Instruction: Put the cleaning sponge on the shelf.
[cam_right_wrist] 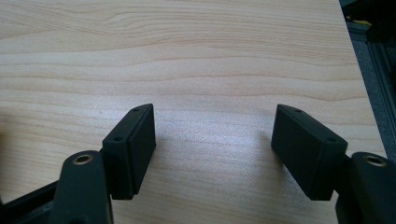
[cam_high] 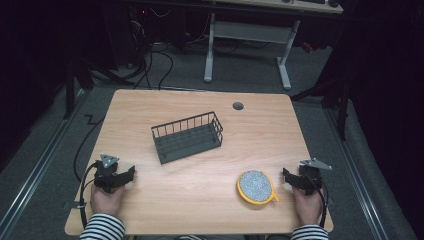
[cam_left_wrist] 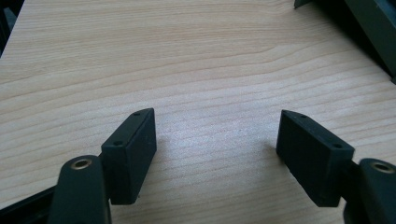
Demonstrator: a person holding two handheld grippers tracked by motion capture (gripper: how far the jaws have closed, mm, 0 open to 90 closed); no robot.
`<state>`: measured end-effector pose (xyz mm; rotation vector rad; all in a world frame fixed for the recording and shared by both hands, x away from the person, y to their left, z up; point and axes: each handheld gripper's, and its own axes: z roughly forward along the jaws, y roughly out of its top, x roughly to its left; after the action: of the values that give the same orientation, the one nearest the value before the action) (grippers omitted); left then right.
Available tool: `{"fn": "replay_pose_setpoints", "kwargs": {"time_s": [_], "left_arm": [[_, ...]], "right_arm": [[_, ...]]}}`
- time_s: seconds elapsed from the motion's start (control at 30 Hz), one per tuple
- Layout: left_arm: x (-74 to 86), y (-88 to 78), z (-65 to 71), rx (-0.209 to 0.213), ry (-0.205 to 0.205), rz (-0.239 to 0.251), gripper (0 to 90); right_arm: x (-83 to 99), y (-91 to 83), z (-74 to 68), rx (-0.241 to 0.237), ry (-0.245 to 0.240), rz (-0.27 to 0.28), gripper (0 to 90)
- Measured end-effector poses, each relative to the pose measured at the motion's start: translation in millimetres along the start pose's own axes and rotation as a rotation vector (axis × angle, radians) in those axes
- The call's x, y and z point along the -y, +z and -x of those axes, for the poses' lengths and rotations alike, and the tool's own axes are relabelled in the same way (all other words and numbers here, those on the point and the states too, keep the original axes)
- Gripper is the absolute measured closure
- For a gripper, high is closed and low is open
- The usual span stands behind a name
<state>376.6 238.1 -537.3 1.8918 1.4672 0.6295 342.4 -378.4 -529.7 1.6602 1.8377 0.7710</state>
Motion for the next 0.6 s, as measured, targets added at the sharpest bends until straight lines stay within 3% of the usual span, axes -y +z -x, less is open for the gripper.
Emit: {"fn": "replay_pose_setpoints", "kwargs": {"time_s": [0.6], "left_arm": [[0.5,-0.6,-0.8,0.024,0.013,0.000,26.9]], "right_arm": [[-0.2,0.2,-0.5,-0.012,-0.010,-0.001,30.7]]}}
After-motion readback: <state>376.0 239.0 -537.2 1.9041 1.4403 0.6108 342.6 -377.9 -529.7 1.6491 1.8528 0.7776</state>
